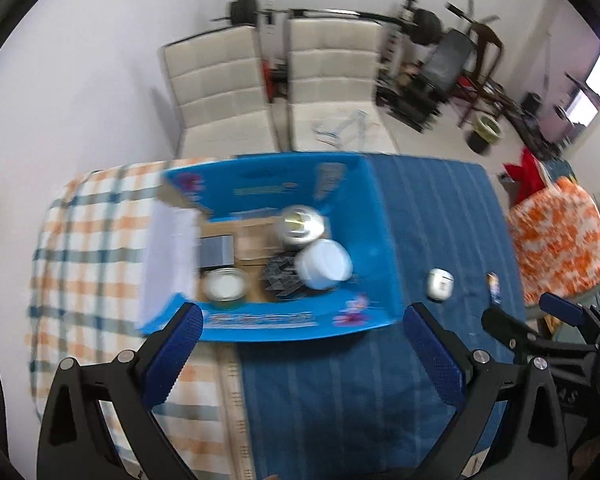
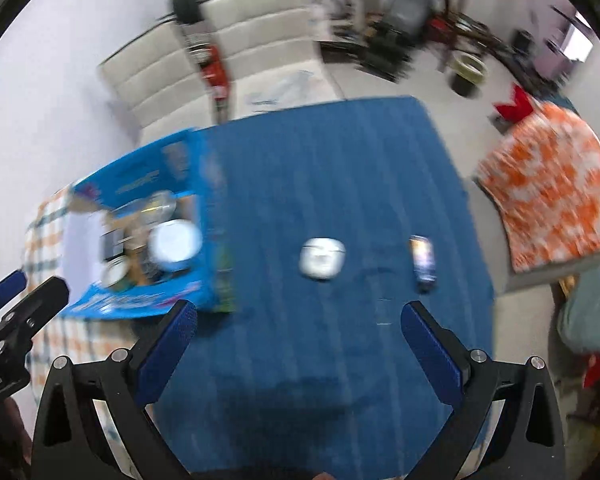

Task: Organize rigid objects
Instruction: 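Lift both grippers out of the box toward the earbud case and can, then grasp the white earbud case with the left gripper while the right grasps the printed can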

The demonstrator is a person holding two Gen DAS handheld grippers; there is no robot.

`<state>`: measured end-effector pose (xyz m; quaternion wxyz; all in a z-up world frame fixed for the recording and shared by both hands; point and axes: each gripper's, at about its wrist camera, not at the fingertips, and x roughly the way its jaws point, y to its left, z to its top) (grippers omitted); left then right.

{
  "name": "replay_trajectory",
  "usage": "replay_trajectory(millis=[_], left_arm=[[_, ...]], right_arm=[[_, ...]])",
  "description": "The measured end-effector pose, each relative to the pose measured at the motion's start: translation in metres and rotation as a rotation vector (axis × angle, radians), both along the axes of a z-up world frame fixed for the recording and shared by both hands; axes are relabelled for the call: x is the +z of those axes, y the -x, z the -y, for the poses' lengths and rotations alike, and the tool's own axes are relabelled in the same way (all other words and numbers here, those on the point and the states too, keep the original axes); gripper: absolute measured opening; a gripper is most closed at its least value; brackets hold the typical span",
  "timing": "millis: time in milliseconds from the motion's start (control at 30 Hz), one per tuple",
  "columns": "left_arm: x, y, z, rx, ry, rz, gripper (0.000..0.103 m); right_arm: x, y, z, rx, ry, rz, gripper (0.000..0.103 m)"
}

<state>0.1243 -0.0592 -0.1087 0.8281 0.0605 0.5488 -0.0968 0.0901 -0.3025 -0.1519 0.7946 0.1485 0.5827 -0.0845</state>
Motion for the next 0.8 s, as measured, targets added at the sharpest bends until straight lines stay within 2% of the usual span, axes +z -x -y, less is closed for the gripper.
replay_trajectory(millis=[167, 367, 533, 733, 800], left_arm=[[-0.03, -0.006, 0.082, -0.095, 0.005, -0.029, 0.103], [-0.085, -0.025, 0.164, -0.162, -0.015, -0.119, 0.103], [-0.135, -0.039, 0.208, -0.192, -0.077, -0.193, 0.103], [-0.18, -0.049, 0.241, -0.237, -0.124, -0.245, 0.103], [-0.195, -0.051, 0.246, -0.243, -0.147, -0.261, 0.099]], right_arm=[[-0.035, 0.006, 0.082, -0.109, 0.022, -0.06, 0.103], [-0.091, -0.003, 0.146, -0.166, -0.004, -0.134, 0.103], [-0.137, -0.016, 0.167, -0.176, -0.027, -0.198, 0.103], [-0.182, -0.03, 0.18, -0.184, -0.051, -0.26, 0.103], [-0.198, -0.034, 0.183, -0.183, -0.067, -0.28, 0.103]])
